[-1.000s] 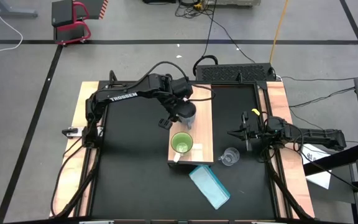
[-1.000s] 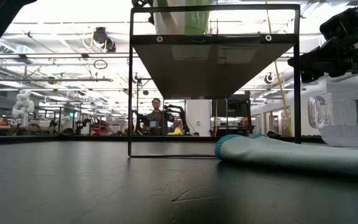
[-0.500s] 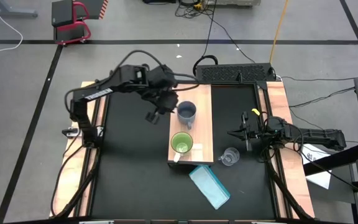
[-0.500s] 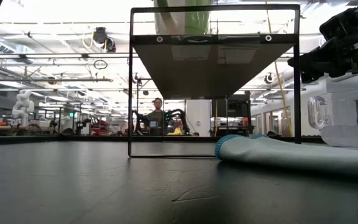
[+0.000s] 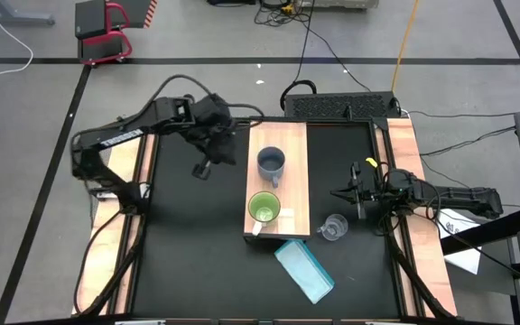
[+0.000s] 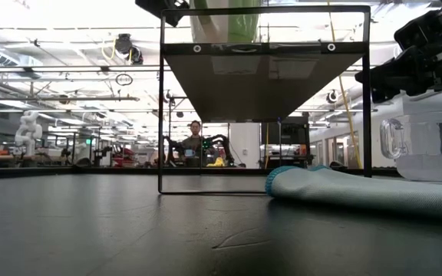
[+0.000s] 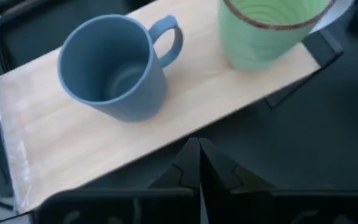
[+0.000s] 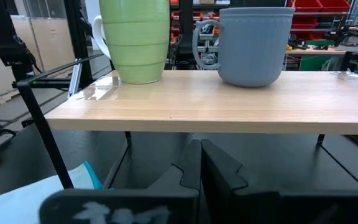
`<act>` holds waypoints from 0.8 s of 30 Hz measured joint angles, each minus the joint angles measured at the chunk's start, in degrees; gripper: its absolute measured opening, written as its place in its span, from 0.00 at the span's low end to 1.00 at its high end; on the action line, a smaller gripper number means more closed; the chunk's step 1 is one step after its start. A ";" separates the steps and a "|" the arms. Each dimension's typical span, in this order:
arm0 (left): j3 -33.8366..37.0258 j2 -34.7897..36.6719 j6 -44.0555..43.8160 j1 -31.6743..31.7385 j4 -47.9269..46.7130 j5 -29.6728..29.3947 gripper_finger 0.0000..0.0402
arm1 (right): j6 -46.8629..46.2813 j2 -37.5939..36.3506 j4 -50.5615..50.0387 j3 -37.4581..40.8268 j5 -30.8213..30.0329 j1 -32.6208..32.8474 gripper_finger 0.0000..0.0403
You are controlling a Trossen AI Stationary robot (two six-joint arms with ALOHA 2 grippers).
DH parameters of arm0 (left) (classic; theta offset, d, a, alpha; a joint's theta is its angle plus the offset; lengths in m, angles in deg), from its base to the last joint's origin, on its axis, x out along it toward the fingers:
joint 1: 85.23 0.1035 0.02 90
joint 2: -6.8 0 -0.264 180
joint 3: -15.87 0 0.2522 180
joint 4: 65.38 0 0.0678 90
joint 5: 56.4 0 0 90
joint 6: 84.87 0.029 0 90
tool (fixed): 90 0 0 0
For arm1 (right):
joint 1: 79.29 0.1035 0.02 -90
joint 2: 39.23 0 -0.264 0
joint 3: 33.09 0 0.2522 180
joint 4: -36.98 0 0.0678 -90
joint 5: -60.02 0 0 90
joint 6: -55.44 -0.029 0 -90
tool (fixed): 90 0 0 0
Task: Stack small to large cups/mugs on shelf
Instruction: Put the transparent mug on the shelf
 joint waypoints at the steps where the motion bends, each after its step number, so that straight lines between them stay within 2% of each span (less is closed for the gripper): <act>1: 2.61 1.82 -0.32 0.35 2.14 0.63 0.00 | -0.29 0.02 -0.11 0.02 0.02 -0.01 0.00; 8: 22.89 16.90 -3.66 1.14 23.78 3.71 0.00 | -0.42 0.02 -0.23 0.02 0.00 0.00 0.00; 17: 50.01 36.04 -11.58 0.38 55.34 3.70 0.00 | 0.13 0.02 -0.19 0.02 0.02 -0.01 0.00; 24: 69.54 44.34 -18.19 -1.94 76.99 3.10 0.00 | 0.19 0.02 -0.15 0.01 0.02 -0.01 0.00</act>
